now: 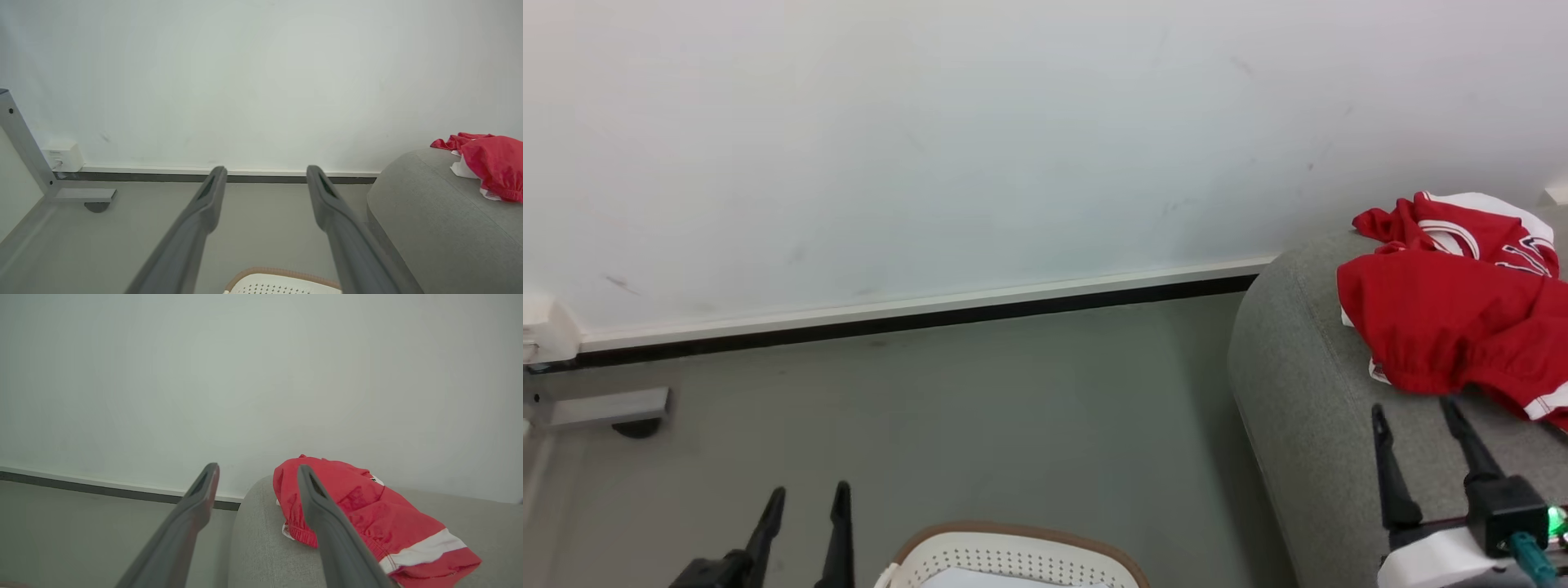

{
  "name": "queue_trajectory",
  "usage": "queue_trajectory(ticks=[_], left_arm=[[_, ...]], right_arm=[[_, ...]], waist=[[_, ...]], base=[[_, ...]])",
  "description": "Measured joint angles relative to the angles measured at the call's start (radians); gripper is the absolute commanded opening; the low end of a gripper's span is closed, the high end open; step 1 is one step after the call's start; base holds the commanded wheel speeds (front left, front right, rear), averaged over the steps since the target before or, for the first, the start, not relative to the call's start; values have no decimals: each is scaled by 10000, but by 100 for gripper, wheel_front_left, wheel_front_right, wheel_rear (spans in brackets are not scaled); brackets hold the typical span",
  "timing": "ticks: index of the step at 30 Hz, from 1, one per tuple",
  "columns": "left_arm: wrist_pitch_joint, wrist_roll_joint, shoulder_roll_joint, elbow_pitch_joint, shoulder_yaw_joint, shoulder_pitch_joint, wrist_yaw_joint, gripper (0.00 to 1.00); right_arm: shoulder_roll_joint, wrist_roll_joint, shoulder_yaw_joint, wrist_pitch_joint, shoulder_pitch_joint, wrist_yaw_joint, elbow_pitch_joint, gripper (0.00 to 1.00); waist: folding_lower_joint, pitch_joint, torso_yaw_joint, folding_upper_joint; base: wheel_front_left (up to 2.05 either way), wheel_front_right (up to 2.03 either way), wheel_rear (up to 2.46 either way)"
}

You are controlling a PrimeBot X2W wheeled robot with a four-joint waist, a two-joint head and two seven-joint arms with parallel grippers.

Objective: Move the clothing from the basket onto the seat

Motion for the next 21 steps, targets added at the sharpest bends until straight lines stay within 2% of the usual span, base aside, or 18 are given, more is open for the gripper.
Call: queue_trajectory(ticks=[3,10,21], left_arm=[[-46,44,-142,249,242,214,-153,100],[-58,646,-550,357,884,745,-859,100],[-58,1457,-1287,673,1885,977,-1808,100]], right_arm=[[58,-19,274,-2,475,0,-102,100],[82,151,698,0,1172,0,-267,100],[81,1104,1298,0,1698,0,-79,100]], waist=[[1,-178,108,0],[2,-455,256,0],[3,-664,355,0]], base=[[0,0,0],[0,0,0],[0,0,0]])
